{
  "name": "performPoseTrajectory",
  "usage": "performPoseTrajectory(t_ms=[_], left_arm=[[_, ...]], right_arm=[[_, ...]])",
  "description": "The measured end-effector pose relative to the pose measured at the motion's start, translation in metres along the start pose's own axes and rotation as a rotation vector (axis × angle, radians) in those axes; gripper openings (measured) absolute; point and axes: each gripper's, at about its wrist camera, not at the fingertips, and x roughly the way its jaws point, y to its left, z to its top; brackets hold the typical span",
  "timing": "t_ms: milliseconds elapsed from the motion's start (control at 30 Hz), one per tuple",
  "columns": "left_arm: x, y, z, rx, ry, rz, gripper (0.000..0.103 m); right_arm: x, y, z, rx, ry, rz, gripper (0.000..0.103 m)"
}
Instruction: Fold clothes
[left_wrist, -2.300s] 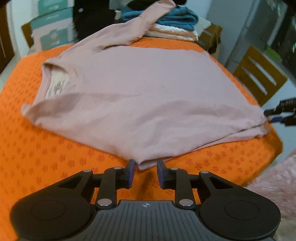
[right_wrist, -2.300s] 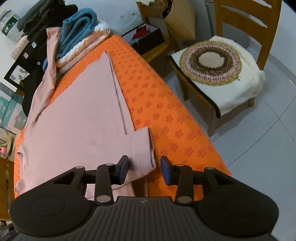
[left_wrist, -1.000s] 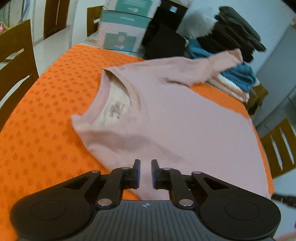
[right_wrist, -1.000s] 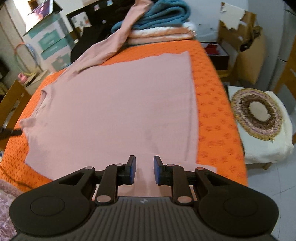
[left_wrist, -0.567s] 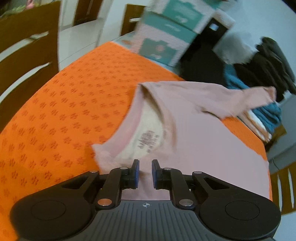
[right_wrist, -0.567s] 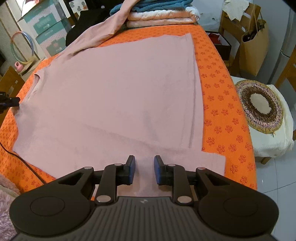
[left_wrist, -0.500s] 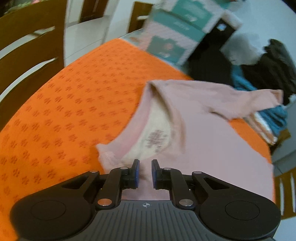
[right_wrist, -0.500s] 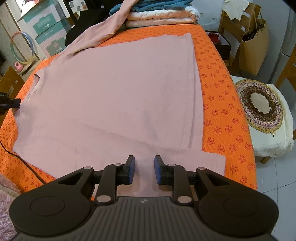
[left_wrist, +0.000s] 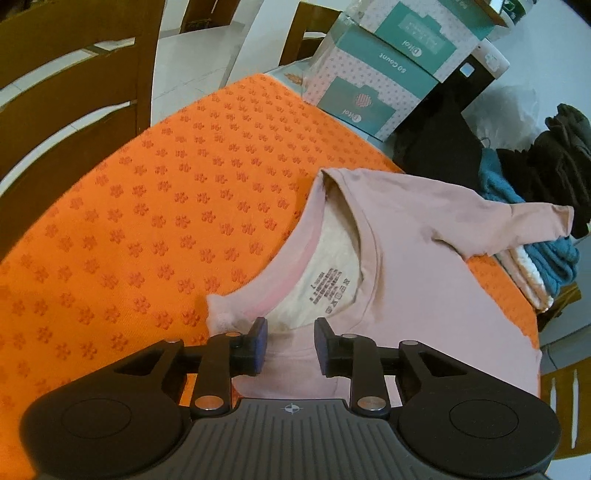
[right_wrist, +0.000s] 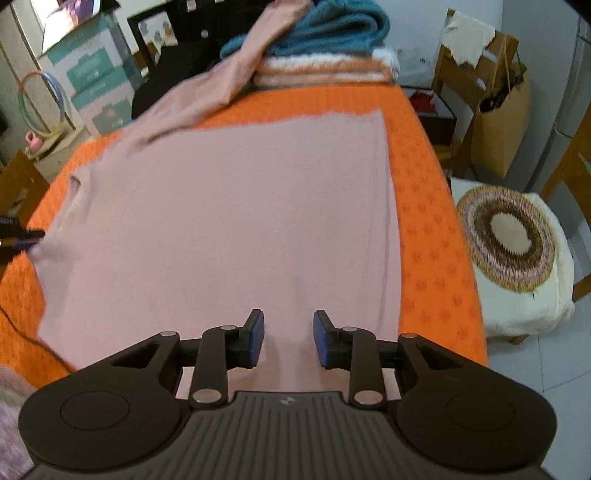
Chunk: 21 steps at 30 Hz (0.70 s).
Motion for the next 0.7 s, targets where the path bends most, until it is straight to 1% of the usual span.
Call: performPoseTrajectory(t_ms=[67,100,167,233,333,367,500,533,600,667,700], left_arm=[[-0.006,-0.004,0.002,0.016,0.006,0.01,0.04],[-0.01,-0.005,0.003,0.019,0.006,0.013,0.042],[-0.017,-0.008,0.004,0.025,0.003,0.021,0.049],[-0.023,-0.01,0.005,0.032,0.002,0.028,0.05],[-0.031,-0.013,0.005,0.047,0.005,0.05,0.057],[-0.033,-0.014,0.005,0.053,0.011,0.053,0.058],[-0.035,-0.014,0.004,0.063,0.039,0.052,0.061],[-0.034,-0.014,0.003,0.062,0.046,0.053,0.062],[-0.032,-0.014,0.002,0.065,0.058,0.063,0.063],[-0.03,-0.013,0.001,0.068,0.066,0.07,0.064],[-0.029,-0.013,0.001,0.067,0.066,0.071,0.064]], right_arm=[[-0.001,0.002,0.017,-0.012,-0.011,0.001,0.037],[0.0,0.003,0.026,-0.02,-0.016,0.0,0.038],[0.003,0.003,0.045,-0.036,-0.022,0.003,0.041],[0.008,0.003,0.065,-0.051,-0.027,0.003,0.044],[0.019,0.002,0.096,-0.061,-0.034,-0.004,0.044],[0.022,0.002,0.107,-0.064,-0.035,-0.006,0.045],[0.036,0.001,0.149,-0.063,-0.054,0.013,0.055],[0.039,0.002,0.16,-0.068,-0.06,0.014,0.056],[0.046,0.003,0.182,-0.081,-0.075,0.009,0.061],[0.052,0.004,0.202,-0.092,-0.086,0.004,0.062],[0.056,0.004,0.212,-0.094,-0.091,0.004,0.065]])
